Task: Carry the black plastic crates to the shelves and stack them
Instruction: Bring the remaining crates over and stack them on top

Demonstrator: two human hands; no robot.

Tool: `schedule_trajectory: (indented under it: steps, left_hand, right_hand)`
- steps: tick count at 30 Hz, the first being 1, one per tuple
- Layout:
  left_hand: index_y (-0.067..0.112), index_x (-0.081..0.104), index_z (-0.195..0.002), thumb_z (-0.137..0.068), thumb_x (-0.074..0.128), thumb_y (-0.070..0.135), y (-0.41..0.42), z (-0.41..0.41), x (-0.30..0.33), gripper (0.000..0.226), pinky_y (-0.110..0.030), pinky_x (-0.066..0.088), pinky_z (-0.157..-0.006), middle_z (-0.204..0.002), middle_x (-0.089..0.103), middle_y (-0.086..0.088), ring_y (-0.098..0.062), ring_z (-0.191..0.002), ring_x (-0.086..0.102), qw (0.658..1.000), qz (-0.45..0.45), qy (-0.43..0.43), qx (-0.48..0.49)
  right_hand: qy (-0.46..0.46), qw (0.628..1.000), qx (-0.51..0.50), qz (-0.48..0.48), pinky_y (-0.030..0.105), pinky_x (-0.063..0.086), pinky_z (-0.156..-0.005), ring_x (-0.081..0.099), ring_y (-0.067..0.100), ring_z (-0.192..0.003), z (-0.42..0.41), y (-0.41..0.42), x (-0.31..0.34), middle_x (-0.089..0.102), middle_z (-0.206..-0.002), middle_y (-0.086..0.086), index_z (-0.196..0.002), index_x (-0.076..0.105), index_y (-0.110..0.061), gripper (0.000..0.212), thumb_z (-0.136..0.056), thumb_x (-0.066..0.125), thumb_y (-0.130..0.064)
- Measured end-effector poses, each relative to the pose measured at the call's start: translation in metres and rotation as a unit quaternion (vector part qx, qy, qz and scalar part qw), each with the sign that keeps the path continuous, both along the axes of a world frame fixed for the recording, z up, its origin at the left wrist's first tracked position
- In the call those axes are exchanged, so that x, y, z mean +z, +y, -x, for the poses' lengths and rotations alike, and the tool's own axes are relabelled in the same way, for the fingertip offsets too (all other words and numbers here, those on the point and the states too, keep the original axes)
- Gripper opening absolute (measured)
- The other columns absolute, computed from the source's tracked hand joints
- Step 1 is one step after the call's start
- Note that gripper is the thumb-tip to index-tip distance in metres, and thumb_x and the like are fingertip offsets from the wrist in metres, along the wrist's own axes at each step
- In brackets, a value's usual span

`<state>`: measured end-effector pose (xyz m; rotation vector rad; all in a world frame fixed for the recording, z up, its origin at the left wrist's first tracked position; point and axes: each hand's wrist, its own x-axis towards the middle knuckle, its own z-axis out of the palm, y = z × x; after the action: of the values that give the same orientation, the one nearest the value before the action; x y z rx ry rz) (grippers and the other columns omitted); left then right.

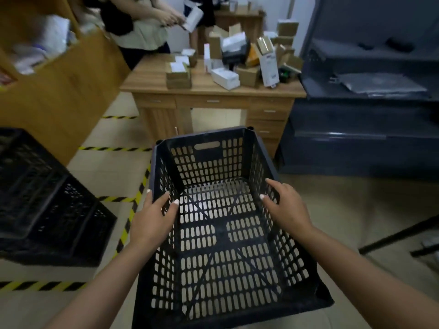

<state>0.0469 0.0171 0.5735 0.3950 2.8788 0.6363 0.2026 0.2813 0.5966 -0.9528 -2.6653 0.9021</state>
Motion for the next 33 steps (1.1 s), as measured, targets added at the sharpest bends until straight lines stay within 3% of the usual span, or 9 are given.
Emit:
schedule_trajectory:
  steps: [3, 6, 12, 19, 23, 25, 27, 30, 33]
  left_hand:
    - [0.034, 0.045, -0.139, -0.092, 0.032, 0.060, -0.027, 0.018, 0.021, 0.055, -0.046, 0.040, -0.104, -0.157, 0.024, -0.001, -0.026, -0.124, 0.052, 0.999, 0.001, 0.042, 0.029]
    - [0.036, 0.044, -0.139, -0.092, 0.030, 0.061, -0.053, 0.032, 0.035, 0.056, -0.049, 0.031, -0.107, -0.156, 0.026, -0.003, -0.032, -0.125, 0.050, 0.995, 0.007, 0.069, 0.075]
    - [0.037, 0.039, -0.142, -0.092, 0.034, 0.060, -0.097, 0.044, 0.054, 0.055, -0.050, 0.029, -0.107, -0.157, 0.023, -0.002, -0.044, -0.128, 0.039, 0.985, 0.034, 0.056, 0.163]
    - [0.036, 0.036, -0.144, -0.088, 0.032, 0.067, -0.136, 0.064, 0.059, 0.064, -0.050, 0.032, -0.105, -0.156, 0.027, 0.000, -0.042, -0.122, 0.047, 0.971, 0.067, 0.052, 0.223]
    - [0.037, 0.035, -0.143, -0.083, 0.025, 0.075, -0.141, 0.077, 0.064, 0.072, -0.049, 0.037, -0.106, -0.156, 0.027, -0.004, -0.038, -0.103, 0.062, 0.958, 0.063, 0.054, 0.276]
    - [0.037, 0.036, -0.143, -0.082, 0.027, 0.075, -0.140, 0.084, 0.072, 0.073, -0.048, 0.045, -0.097, -0.155, 0.028, -0.005, -0.038, -0.098, 0.064, 0.952, 0.049, 0.064, 0.296]
    - [0.034, 0.039, -0.142, -0.084, 0.032, 0.072, -0.134, 0.089, 0.084, 0.070, -0.046, 0.049, -0.090, -0.155, 0.030, -0.006, -0.038, -0.100, 0.064, 0.944, 0.039, 0.080, 0.319]
    - [0.029, 0.042, -0.143, -0.090, 0.039, 0.062, -0.125, 0.098, 0.102, 0.062, -0.043, 0.047, -0.095, -0.155, 0.029, -0.008, -0.032, -0.112, 0.060, 0.928, 0.027, 0.089, 0.360]
    - [0.028, 0.042, -0.143, -0.090, 0.041, 0.060, -0.123, 0.107, 0.118, 0.062, -0.040, 0.050, -0.090, -0.155, 0.030, -0.007, -0.027, -0.109, 0.062, 0.912, 0.013, 0.104, 0.396]
  right_hand:
    - [0.013, 1.000, 0.012, 0.007, 0.039, 0.043, -0.104, 0.045, 0.018, -0.129, 0.032, -0.024, 0.018, 0.049, -0.140, 0.002, -0.143, 0.039, -0.033, 0.056, -0.091, 0.059, -0.038]
    - [0.039, 0.998, 0.025, 0.031, 0.044, 0.042, -0.106, 0.044, 0.018, -0.131, 0.061, -0.046, 0.028, 0.050, -0.141, 0.001, -0.142, 0.042, -0.032, 0.056, -0.090, 0.061, -0.036]
    - [0.028, 0.995, 0.068, 0.065, 0.048, 0.033, -0.112, 0.032, 0.022, -0.141, 0.113, -0.087, 0.028, 0.033, -0.154, 0.003, -0.141, 0.043, -0.033, 0.055, -0.090, 0.063, -0.032]
    - [0.009, 0.985, 0.156, 0.069, 0.041, 0.038, -0.109, 0.039, 0.021, -0.137, 0.186, -0.109, 0.032, 0.035, -0.154, 0.000, -0.139, 0.048, -0.034, 0.051, -0.090, 0.063, -0.032]
    - [0.012, 0.972, 0.223, 0.074, 0.040, 0.039, -0.108, 0.042, 0.022, -0.135, 0.226, -0.105, 0.044, 0.036, -0.153, 0.001, -0.137, 0.051, -0.034, 0.048, -0.090, 0.062, -0.034]
    - [0.020, 0.963, 0.259, 0.075, 0.039, 0.039, -0.108, 0.042, 0.023, -0.135, 0.247, -0.100, 0.055, 0.037, -0.153, 0.002, -0.136, 0.053, -0.032, 0.047, -0.090, 0.063, -0.035]
    - [0.029, 0.955, 0.287, 0.072, 0.038, 0.040, -0.105, 0.045, 0.024, -0.133, 0.268, -0.096, 0.068, 0.039, -0.152, 0.003, -0.135, 0.054, -0.031, 0.046, -0.090, 0.063, -0.035]
    - [0.042, 0.944, 0.319, 0.068, 0.032, 0.043, -0.094, 0.054, 0.022, -0.121, 0.296, -0.096, 0.090, 0.039, -0.152, 0.000, -0.133, 0.055, -0.032, 0.043, -0.091, 0.062, -0.036]
    - [0.062, 0.929, 0.357, 0.072, 0.036, 0.042, -0.100, 0.049, 0.021, -0.129, 0.323, -0.100, 0.110, 0.039, -0.152, -0.001, -0.133, 0.055, -0.032, 0.043, -0.091, 0.061, -0.036]
